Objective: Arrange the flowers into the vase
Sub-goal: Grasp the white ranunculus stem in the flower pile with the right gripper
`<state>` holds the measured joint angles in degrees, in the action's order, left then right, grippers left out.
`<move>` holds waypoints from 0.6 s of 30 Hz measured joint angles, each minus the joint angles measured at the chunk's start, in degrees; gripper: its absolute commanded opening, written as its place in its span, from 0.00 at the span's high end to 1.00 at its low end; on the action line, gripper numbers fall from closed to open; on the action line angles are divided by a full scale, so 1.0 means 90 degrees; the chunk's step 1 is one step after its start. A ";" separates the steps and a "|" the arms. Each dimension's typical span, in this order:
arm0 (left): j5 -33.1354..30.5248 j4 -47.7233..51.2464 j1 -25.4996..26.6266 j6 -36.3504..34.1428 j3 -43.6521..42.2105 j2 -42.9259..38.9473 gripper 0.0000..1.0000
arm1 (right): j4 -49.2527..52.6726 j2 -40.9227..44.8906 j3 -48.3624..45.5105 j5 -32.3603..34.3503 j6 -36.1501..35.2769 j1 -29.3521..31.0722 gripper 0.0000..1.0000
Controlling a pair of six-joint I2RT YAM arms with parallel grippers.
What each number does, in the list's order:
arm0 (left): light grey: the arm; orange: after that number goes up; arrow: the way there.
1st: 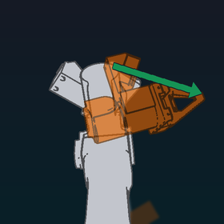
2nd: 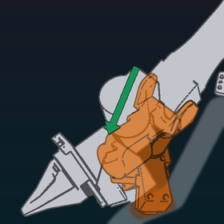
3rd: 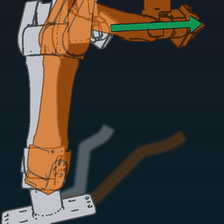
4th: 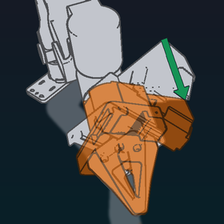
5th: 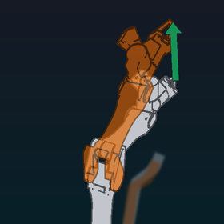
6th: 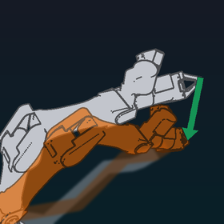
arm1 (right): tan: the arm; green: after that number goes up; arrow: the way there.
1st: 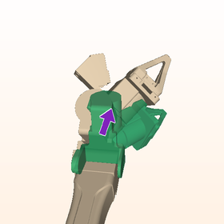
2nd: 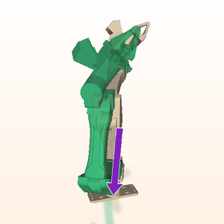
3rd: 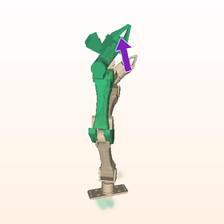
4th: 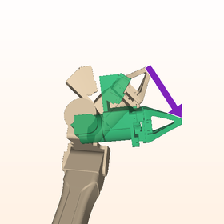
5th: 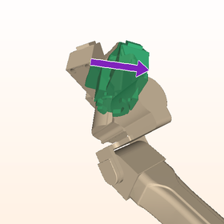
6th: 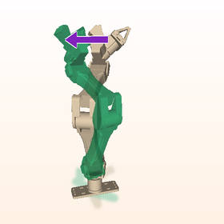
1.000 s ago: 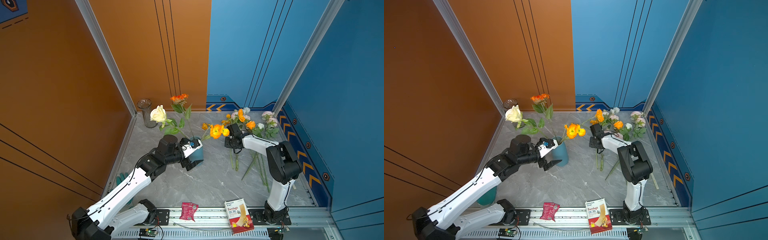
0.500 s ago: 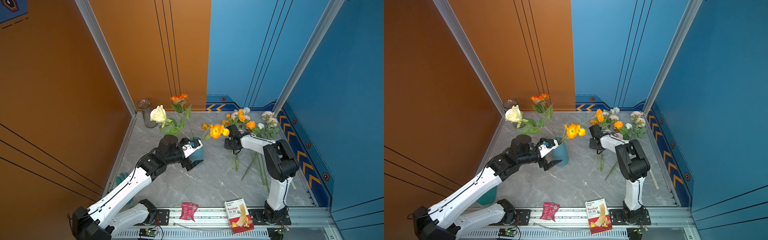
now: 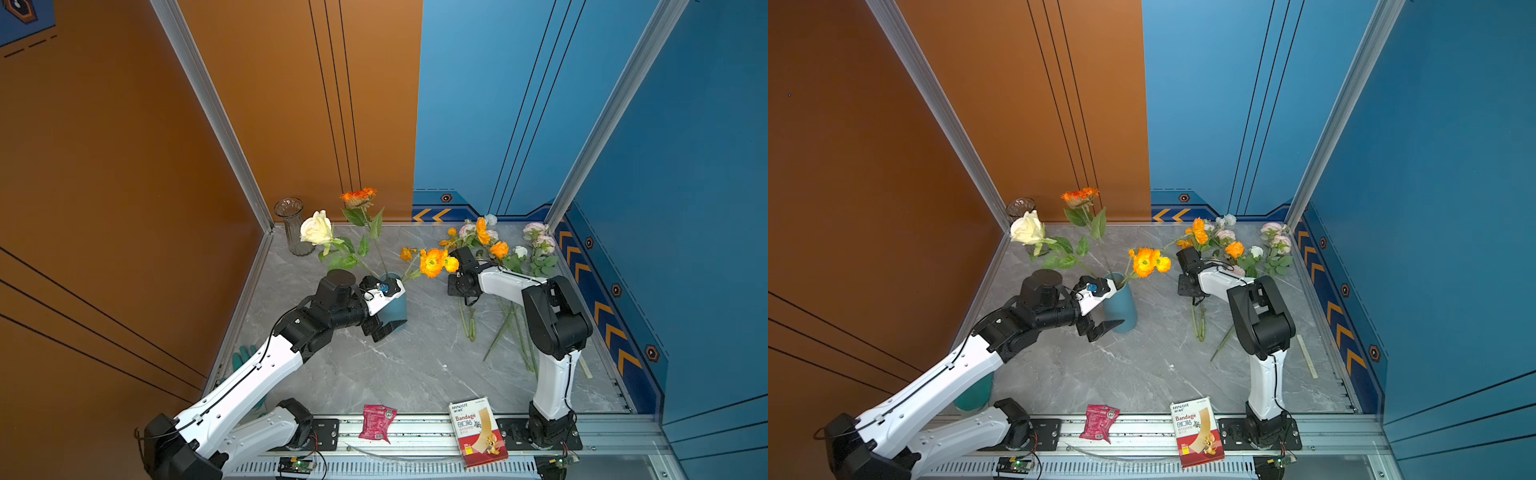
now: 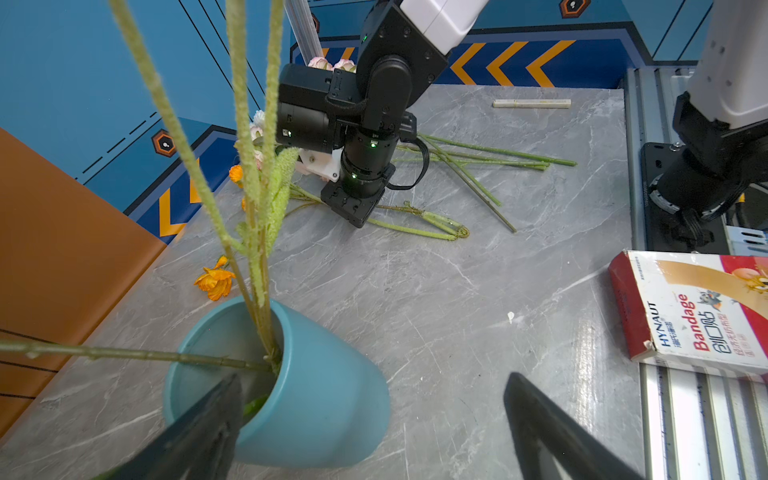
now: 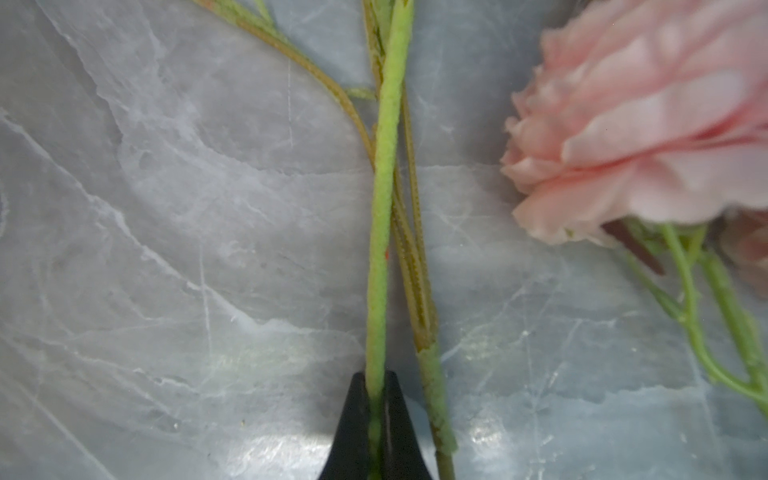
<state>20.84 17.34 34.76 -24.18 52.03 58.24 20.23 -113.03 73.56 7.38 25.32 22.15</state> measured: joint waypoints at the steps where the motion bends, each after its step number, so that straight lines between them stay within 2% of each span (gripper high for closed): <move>1: 0.0000 0.0000 0.0002 -0.0002 0.0000 -0.0027 0.02 | 0.0049 0.0078 -0.0010 0.0000 -0.0002 0.0005 1.00; 11: -0.0005 0.0002 0.0019 -0.0005 0.0000 -0.0367 0.02 | 0.0260 0.1834 -0.0172 -0.0457 -0.0170 -0.0019 1.00; 18: -0.0090 0.0005 0.0017 -0.0005 0.0000 -0.0408 0.02 | 0.0233 0.2679 -0.0529 -0.0998 -0.0165 -0.0364 1.00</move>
<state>20.03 17.39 34.92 -24.23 52.03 54.57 22.33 -88.92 68.79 -1.61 23.83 18.87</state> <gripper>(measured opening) 0.979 0.059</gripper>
